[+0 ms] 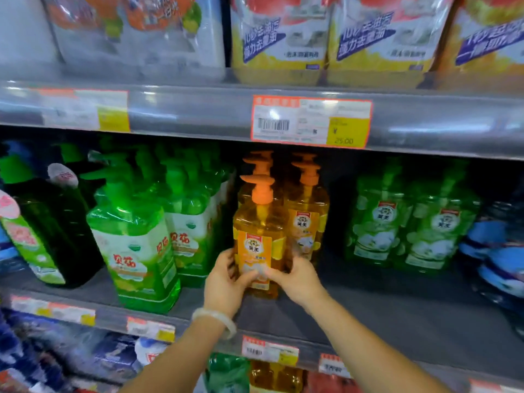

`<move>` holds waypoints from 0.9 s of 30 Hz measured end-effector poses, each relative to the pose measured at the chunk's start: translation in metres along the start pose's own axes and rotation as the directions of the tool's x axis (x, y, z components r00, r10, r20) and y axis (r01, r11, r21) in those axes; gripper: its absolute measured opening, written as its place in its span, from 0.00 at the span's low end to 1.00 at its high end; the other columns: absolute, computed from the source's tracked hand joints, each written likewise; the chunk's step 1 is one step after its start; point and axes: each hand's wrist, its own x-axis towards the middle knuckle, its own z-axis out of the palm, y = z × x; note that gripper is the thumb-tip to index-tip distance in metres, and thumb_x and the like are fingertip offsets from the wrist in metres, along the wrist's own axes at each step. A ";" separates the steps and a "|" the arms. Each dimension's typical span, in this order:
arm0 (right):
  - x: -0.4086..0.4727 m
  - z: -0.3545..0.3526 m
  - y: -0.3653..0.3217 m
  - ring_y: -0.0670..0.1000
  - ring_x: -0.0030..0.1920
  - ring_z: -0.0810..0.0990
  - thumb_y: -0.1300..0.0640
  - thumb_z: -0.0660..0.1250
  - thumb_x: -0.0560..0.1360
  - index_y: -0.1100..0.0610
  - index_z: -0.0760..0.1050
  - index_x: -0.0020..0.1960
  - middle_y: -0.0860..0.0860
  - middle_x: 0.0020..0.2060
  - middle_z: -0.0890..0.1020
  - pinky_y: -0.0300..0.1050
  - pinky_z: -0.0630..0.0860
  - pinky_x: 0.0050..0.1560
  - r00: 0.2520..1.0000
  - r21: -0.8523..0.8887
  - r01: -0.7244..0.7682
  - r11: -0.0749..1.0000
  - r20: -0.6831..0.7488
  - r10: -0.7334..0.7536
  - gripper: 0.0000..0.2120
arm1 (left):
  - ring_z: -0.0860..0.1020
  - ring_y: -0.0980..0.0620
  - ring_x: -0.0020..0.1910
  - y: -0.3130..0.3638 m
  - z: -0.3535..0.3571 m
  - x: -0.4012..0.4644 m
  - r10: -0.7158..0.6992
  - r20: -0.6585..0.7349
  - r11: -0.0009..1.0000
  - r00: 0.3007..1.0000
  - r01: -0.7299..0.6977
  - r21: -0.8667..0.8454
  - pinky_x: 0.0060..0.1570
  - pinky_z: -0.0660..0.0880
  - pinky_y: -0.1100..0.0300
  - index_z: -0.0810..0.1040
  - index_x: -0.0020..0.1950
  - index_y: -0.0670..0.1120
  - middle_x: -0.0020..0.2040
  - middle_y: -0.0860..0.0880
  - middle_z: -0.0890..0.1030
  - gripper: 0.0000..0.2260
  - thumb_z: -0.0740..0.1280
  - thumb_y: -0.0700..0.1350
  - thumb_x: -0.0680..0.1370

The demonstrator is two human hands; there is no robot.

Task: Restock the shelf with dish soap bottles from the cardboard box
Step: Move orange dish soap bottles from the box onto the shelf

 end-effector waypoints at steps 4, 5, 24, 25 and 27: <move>0.004 0.004 0.001 0.53 0.63 0.75 0.54 0.72 0.71 0.53 0.67 0.68 0.53 0.62 0.77 0.51 0.72 0.64 0.995 -0.059 -0.064 0.996 -0.075 0.060 0.28 | 0.76 0.47 0.57 -0.004 0.006 0.006 0.006 -0.028 1.000 1.000 -0.006 -0.008 0.57 0.73 0.57 0.70 0.63 0.39 0.54 0.47 0.76 0.23 0.72 0.33 0.70; 0.005 0.004 0.001 0.53 0.63 0.75 0.55 0.72 0.71 0.53 0.67 0.68 0.52 0.62 0.77 0.51 0.72 0.65 0.995 -0.047 -0.077 0.996 -0.070 0.074 0.28 | 0.77 0.48 0.56 -0.004 0.005 0.005 0.018 -0.023 1.000 1.000 -0.018 0.002 0.56 0.73 0.58 0.70 0.64 0.39 0.54 0.48 0.76 0.24 0.73 0.34 0.70; 0.011 0.016 -0.022 0.52 0.69 0.69 0.59 0.64 0.77 0.51 0.59 0.71 0.50 0.67 0.71 0.48 0.66 0.69 0.987 -0.099 -0.159 0.982 0.019 0.162 0.25 | 0.79 0.47 0.56 -0.015 -0.005 0.020 0.076 -0.063 0.992 0.995 -0.069 0.104 0.56 0.75 0.54 0.72 0.67 0.45 0.59 0.44 0.80 0.26 0.74 0.41 0.71; 0.010 0.017 -0.024 0.52 0.69 0.68 0.59 0.63 0.77 0.51 0.59 0.71 0.50 0.67 0.71 0.48 0.65 0.68 0.986 -0.100 -0.161 0.982 0.026 0.165 0.25 | 0.79 0.46 0.56 -0.015 -0.005 0.021 0.079 -0.065 0.991 0.995 -0.072 0.114 0.57 0.75 0.53 0.72 0.67 0.46 0.59 0.44 0.80 0.26 0.74 0.41 0.71; 0.010 0.019 -0.027 0.52 0.69 0.68 0.59 0.62 0.78 0.51 0.59 0.71 0.50 0.68 0.71 0.48 0.65 0.68 0.983 -0.097 -0.172 0.980 0.043 0.177 0.24 | 0.79 0.45 0.57 -0.016 -0.006 0.023 0.086 -0.067 0.988 0.994 -0.076 0.137 0.58 0.75 0.50 0.72 0.67 0.46 0.60 0.44 0.79 0.26 0.74 0.42 0.71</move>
